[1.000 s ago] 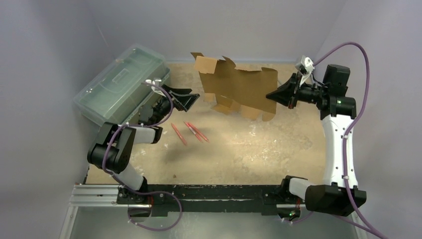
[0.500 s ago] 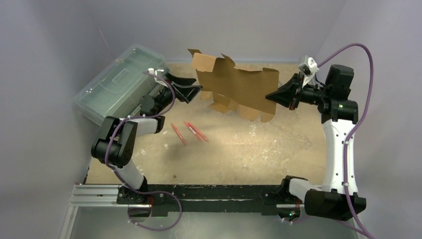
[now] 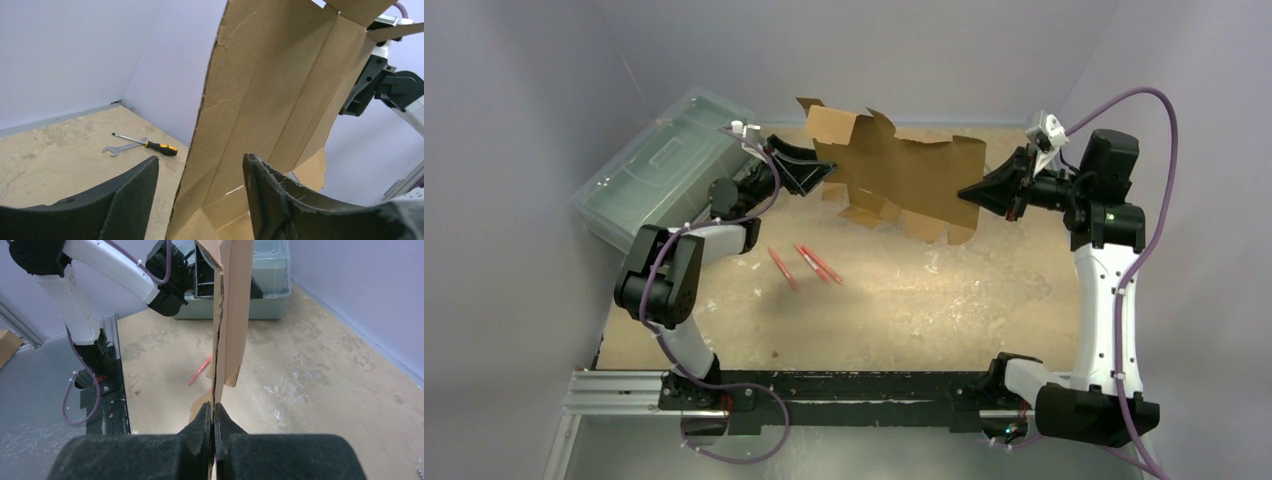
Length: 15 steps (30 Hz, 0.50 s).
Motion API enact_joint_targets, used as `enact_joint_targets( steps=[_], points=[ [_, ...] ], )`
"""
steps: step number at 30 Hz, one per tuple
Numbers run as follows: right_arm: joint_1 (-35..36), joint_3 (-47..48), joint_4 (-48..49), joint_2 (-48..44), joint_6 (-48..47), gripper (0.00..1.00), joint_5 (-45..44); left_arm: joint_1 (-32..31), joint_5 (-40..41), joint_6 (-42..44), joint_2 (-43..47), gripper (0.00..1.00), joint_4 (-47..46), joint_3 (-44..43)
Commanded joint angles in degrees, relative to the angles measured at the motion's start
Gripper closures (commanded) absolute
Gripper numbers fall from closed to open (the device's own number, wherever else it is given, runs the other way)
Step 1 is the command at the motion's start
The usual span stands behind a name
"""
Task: Fold the paper box
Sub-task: Fold the paper box at the center of the board.
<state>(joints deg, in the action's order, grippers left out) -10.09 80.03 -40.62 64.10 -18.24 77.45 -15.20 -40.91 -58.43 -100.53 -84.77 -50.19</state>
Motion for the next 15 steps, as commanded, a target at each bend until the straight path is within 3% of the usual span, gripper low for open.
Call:
enact_joint_targets(
  steps=[1, 4, 7, 11, 15],
  points=[
    [-0.11, -0.32, 3.01, -0.69, 2.09, 1.0, -1.9, -0.44, -3.0, -2.83, 1.3, 0.47, -17.18, -2.04],
    [-0.16, -0.9, 4.1, -0.72, 2.9, 1.0, -4.32, -0.45, -3.57, -3.32, 2.01, 0.79, -17.2, -1.67],
    [-0.19, -1.28, 4.38, -0.73, 2.96, 1.0, -7.76, -0.44, -3.07, -3.13, 3.5, 1.0, -17.21, -0.05],
    [-0.2, -3.42, 5.46, -0.94, 2.67, 0.92, -11.68, -0.44, -1.21, -3.25, 5.62, 1.0, -16.63, 3.27],
    [-0.2, -5.57, 5.65, -1.53, 0.53, 0.75, -15.3, -0.44, -1.75, -1.52, 9.7, 1.0, -7.85, 6.82]
  ],
)
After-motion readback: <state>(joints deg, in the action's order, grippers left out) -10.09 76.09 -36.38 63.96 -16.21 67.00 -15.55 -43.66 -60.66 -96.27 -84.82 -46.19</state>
